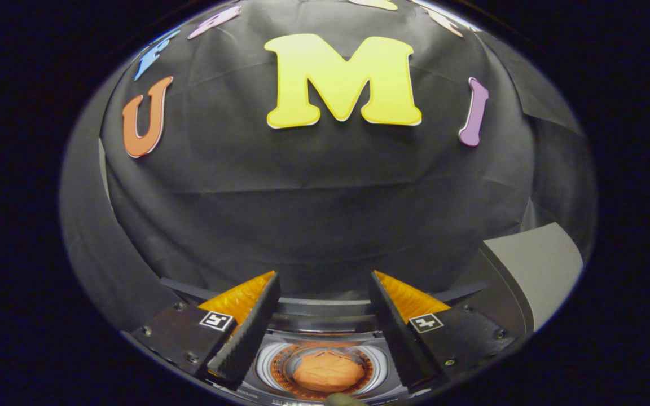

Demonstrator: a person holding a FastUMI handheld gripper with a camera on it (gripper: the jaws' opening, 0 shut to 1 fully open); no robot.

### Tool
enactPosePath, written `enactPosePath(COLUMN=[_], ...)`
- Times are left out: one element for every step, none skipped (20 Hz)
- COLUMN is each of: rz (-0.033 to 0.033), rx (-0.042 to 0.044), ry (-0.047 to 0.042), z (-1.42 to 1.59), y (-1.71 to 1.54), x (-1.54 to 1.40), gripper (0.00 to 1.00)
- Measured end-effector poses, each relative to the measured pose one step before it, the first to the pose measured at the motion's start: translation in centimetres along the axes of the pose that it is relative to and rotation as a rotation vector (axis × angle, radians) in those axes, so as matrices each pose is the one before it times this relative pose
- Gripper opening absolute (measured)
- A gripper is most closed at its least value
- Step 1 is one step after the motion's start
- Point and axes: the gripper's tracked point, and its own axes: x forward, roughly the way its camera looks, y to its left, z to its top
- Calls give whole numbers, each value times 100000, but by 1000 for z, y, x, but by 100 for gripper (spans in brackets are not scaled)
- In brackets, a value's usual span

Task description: Put the clothes into the washing machine and then close the washing machine lid.

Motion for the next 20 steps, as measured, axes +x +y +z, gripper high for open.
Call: enactPosePath(rz=[151, 269, 184, 205, 329, 493, 664, 613, 468, 274, 97, -38, -50, -8, 242, 409, 94, -88, 362, 253], rx=[-721, -83, 322, 24, -446, -273, -86, -148, -250, -381, -294, -321, -365, -69, -421, -654, -787, -1194, -469, 375], ry=[-136, 38, -48, -75, -265, 39, -5, 14, 96, 280, 80, -75, 268, 358, 671, 1054, 1381, 2636, 2669, 1888], z=[-376, -434, -338, -321, -299, -364, -347, -279, -207, -557, -361, -360, -328, -398, -449, -579, -736, -1081, -1080, -986], y=[63, -20, 25, 30, 1, -18, -19, 164, -44, 24, 13, 30, 99, 94, 81, 137, 44, 5, -15, 50], x=[-365, -366, -352, -314, -272, -399, -429, -59, -276, -447, -199, -220, -218, -152, -295, -278, -188, -174, -237, -247], gripper=[98, 98, 98, 99, 99, 98, 99, 99, 99, 98, 98, 98, 98, 98, 98, 98, 98, 97, 97, 97])
